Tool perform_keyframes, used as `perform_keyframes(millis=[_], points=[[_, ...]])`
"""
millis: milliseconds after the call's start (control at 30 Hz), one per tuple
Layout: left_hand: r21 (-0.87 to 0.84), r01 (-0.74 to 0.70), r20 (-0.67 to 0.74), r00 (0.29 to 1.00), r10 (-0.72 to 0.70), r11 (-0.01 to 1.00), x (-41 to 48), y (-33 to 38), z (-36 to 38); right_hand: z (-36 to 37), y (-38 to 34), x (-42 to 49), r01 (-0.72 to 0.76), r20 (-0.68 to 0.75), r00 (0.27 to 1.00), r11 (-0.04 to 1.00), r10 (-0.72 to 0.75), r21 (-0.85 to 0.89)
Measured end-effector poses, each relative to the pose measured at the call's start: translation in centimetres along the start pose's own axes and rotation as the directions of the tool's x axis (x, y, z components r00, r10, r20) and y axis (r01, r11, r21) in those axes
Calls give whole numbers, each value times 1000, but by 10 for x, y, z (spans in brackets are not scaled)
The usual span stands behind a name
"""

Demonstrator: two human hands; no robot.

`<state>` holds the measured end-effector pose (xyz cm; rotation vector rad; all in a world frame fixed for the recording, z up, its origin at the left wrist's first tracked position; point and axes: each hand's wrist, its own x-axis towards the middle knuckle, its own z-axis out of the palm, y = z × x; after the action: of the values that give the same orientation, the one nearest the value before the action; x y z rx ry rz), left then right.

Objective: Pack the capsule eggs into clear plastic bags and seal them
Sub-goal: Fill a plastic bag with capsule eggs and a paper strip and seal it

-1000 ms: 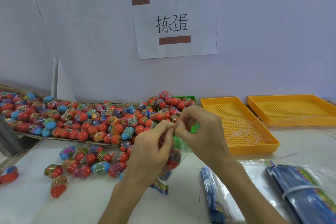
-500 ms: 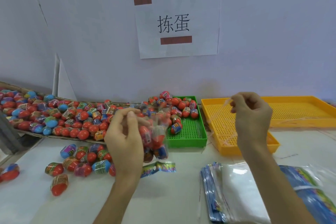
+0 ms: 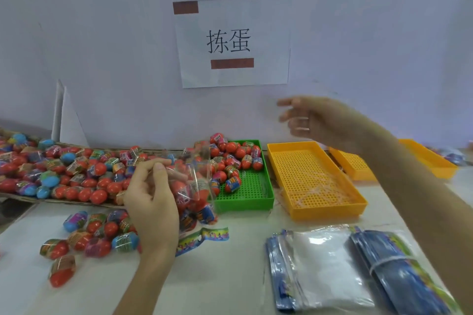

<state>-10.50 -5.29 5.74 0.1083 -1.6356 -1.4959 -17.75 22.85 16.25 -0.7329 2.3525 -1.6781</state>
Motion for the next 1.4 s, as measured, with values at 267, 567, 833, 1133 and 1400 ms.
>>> perform_keyframes(millis=[267, 567, 833, 1133, 1400], points=[[-54, 105, 136, 986, -97, 993, -3, -7, 4, -13, 17, -12, -200, -278, 960, 685, -4, -701], [-144, 189, 236, 960, -152, 971, -14, -1, 12, 128, 39, -30, -80, -137, 988, 995, 71, -57], [-156, 205, 274, 949, -157, 966, -19, -3, 13, 160, 55, -28, 40, -370, 928, 999, -40, -7], [-225, 613, 562, 717, -413, 757, -13, -3, 16, 144, 48, -33, 132, -447, 893, 921, 49, 365], [-120, 329, 482, 844, -234, 937, -21, -7, 15, 142, 51, -33, 129, -527, 845, 922, 89, 364]])
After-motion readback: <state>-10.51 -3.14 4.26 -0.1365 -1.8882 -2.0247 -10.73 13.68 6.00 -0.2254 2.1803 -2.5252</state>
